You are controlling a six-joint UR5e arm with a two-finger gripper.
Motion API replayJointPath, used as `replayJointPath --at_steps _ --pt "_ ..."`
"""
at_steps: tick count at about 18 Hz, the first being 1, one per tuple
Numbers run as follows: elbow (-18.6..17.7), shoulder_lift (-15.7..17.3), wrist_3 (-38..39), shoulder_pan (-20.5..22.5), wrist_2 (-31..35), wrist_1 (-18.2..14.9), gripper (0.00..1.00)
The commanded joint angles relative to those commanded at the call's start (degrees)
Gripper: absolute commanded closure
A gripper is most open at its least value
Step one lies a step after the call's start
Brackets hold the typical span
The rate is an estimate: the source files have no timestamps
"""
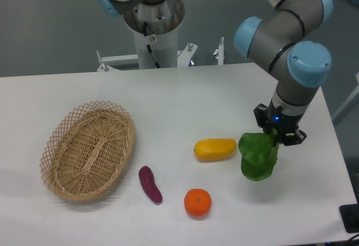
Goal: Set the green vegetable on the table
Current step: 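Carry the green bok choy in the gripper toward the purple eggplant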
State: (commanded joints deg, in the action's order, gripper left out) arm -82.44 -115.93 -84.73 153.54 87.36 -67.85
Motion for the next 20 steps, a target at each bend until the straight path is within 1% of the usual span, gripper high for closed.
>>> replayJointPath --at_steps 7,10,12,13,14,17,19,20 --pt "-0.88 0.17 0.79 -1.40 0.44 0.18 1.00" --pt "-1.84 0.97 1.05 -2.81 0.70 0.09 0.99" --pt "-2.19 1.49 2.54 -3.77 0.88 0.00 0.99" --pt "-3.07 2.02 3.42 -4.30 0.88 -0.09 0.98" --pt "-4.82 3.15 4.12 -4.92 0.97 0.09 0.98" --pt "-12.90 7.72 6.06 -6.76 0.62 0.79 0.98" --pt "-17.03 9.75 6.76 -7.82 0.62 1.05 0.98" --pt "-18.44 10.19 6.85 -8.52 0.62 1.92 0.98"
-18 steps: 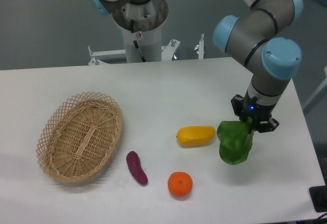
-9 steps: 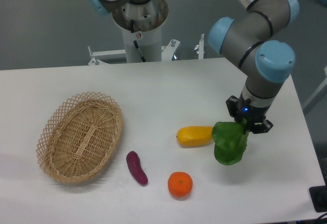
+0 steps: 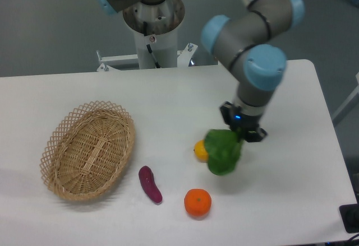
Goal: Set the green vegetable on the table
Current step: 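Carry the green bok choy in the gripper toward the purple eggplant, then lower the bok choy onto the table and open the gripper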
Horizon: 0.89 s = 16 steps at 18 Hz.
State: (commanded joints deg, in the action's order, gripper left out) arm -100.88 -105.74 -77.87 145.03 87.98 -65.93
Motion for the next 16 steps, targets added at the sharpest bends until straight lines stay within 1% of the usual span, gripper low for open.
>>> replayJointPath --at_steps 2,4,6,8,11,12,13,14,15,16 --pt "-2.64 0.79 0.70 -2.19 0.17 2.72 0.97" --pt "-4.93 1.67 3.50 -3.52 0.09 3.87 0.97" --pt "-5.29 1.15 7.10 -5.62 0.09 3.96 0.97" --pt "-5.20 0.62 10.62 -6.86 0.09 3.96 0.96" --pt "-5.20 -0.43 12.48 -7.56 0.09 3.96 0.88" --pt "-5.03 -0.96 12.48 -7.57 0.09 4.05 0.83" --pt "-5.02 -1.14 12.48 -7.57 0.00 4.31 0.77" --pt "-4.94 -1.49 12.48 -7.57 0.09 4.92 0.66" --pt "-4.85 -1.84 12.13 -7.57 -0.09 5.71 0.31" --pt "-4.76 -1.93 12.39 -7.65 -0.09 6.24 0.00"
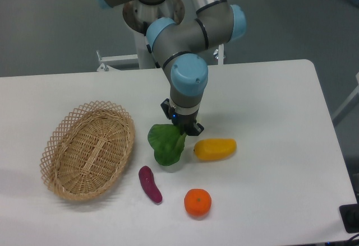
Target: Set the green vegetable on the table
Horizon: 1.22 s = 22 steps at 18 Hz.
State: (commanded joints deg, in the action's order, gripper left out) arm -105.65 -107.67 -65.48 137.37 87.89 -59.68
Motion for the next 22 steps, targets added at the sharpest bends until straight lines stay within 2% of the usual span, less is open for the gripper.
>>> replayJointPath --at_steps 8,12,14,16,19,22 --pt "0.53 0.88 -0.26 0.96 -0.53 0.44 0.00" --pt "2.37 1.05 -0.79 4.82 -1.58 0.44 0.00" --pt "4.47 1.14 -1.31 7.02 -1.67 0.10 0.00" --pt "6.85 0.70 -4.02 8.78 -1.58 -0.26 0.00" --pt "9.48 0.09 -12.27 12.02 -1.49 -0.26 0.00" --pt "12.91 -2.19 -19.13 14.93 -1.32 0.01 0.00"
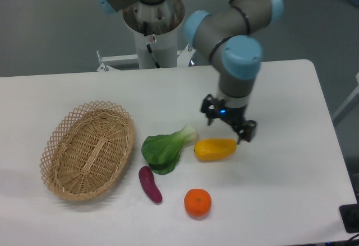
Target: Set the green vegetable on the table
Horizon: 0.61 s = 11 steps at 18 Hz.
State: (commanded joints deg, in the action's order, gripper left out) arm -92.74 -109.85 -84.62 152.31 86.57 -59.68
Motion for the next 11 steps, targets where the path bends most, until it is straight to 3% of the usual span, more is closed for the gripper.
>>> replayJointPath --at_steps 4,11 --pt "6.16 -3.78 -2.56 2.99 -0.26 -0.96 0.00" --pt "12.31 -8.00 -5.47 4.22 0.26 -4.31 0.00"
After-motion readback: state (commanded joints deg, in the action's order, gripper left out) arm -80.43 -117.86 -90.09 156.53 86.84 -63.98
